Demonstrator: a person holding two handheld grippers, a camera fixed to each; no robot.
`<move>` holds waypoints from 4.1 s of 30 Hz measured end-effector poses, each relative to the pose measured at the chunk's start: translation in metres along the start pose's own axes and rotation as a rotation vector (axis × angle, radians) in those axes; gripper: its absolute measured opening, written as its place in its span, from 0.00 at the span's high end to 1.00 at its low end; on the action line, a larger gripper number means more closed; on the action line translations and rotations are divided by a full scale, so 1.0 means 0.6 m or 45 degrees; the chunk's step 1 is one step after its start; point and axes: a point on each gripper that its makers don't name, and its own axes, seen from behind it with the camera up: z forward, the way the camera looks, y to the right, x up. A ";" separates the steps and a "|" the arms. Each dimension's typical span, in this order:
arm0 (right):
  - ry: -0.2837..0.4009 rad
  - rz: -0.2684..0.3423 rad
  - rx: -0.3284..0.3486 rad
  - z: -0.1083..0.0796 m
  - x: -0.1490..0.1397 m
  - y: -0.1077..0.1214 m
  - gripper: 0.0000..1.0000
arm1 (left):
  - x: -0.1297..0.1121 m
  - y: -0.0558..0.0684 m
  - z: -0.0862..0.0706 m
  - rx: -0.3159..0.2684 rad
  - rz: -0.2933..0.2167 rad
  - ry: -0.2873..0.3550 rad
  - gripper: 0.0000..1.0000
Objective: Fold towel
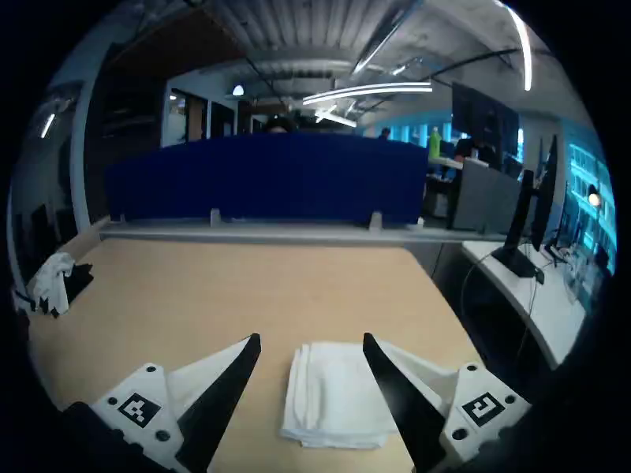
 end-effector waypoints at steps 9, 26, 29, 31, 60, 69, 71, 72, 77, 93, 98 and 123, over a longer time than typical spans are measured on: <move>0.234 0.005 0.024 -0.074 0.108 -0.086 0.00 | 0.048 -0.005 0.010 -0.006 0.030 0.121 0.00; 0.318 0.011 0.003 -0.109 0.143 -0.139 0.00 | 0.155 -0.011 0.010 0.017 0.099 0.404 0.00; 0.321 0.016 0.012 -0.112 0.150 -0.153 0.00 | 0.181 -0.013 0.010 0.027 0.118 0.465 0.00; 0.321 0.018 0.018 -0.114 0.154 -0.162 0.00 | 0.200 -0.014 0.010 0.032 0.131 0.510 0.00; 0.143 -0.029 -0.013 -0.056 0.120 -0.209 0.00 | 0.241 -0.086 0.081 0.192 0.353 0.825 0.00; 0.150 -0.046 -0.048 -0.017 0.117 -0.218 0.00 | 0.187 -0.138 0.122 0.244 0.315 0.849 0.00; 0.149 -0.054 -0.051 -0.010 0.112 -0.220 0.00 | 0.177 -0.148 0.131 0.253 0.312 0.855 0.00; 0.149 -0.057 -0.053 -0.006 0.110 -0.221 0.00 | 0.172 -0.153 0.136 0.257 0.310 0.858 0.00; 0.141 -0.070 -0.063 0.008 0.090 -0.223 0.00 | 0.146 -0.176 0.161 0.270 0.268 0.864 0.00; 0.128 -0.102 -0.066 0.030 0.082 -0.235 0.00 | 0.098 -0.200 0.201 0.272 0.215 0.829 0.00; 0.124 -0.107 -0.063 0.033 0.081 -0.234 0.00 | 0.093 -0.201 0.204 0.279 0.228 0.819 0.00; 0.345 0.005 -0.018 0.009 0.156 -0.178 0.00 | 0.092 -0.198 0.204 0.277 0.236 0.814 0.00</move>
